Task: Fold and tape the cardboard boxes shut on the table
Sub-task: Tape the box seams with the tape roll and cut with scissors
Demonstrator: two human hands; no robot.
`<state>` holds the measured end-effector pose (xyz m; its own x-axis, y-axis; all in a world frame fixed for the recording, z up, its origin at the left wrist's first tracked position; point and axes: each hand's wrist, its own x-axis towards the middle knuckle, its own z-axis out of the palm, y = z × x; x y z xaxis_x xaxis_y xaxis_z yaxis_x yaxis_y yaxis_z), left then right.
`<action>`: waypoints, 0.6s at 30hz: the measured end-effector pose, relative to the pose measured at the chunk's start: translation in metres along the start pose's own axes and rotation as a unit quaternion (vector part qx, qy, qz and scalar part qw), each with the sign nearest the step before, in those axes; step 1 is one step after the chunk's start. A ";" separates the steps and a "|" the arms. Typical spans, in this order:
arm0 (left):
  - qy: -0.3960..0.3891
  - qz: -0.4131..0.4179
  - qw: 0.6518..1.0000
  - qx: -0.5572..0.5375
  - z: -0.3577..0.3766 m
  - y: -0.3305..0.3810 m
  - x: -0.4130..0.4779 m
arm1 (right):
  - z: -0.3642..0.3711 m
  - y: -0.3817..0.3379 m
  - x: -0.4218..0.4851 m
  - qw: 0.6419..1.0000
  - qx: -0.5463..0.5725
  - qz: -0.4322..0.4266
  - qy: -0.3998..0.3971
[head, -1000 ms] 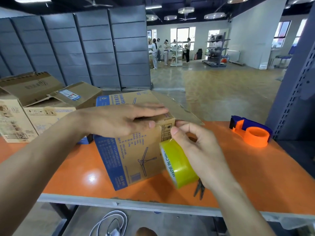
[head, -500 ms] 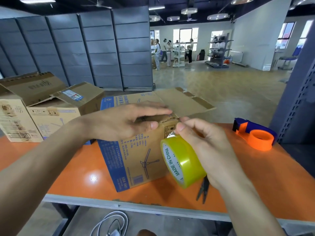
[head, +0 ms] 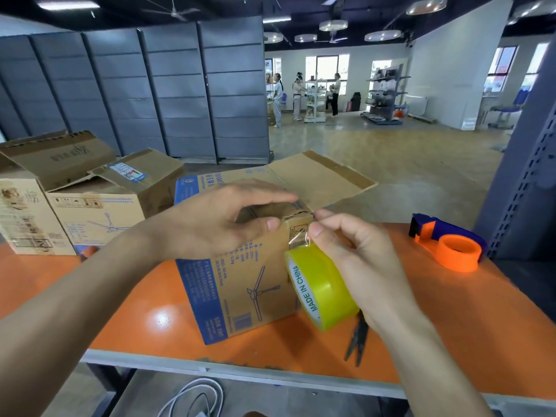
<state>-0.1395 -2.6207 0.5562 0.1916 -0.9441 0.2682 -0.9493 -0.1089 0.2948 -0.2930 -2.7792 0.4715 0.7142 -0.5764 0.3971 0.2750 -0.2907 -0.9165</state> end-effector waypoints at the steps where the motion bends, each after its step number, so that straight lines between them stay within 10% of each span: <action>1: -0.006 -0.006 1.000 -0.006 0.000 0.000 0.000 | -0.001 0.000 0.001 1.000 -0.012 -0.005 0.001; 18: -0.065 -0.086 0.990 -0.088 0.000 0.000 0.001 | 0.000 0.002 -0.009 0.995 -0.096 -0.029 0.021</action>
<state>-0.1390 -2.6220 0.5565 0.3022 -0.9496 0.0830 -0.8450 -0.2266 0.4844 -0.2991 -2.7747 0.4656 0.6724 -0.5845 0.4541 0.1834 -0.4629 -0.8673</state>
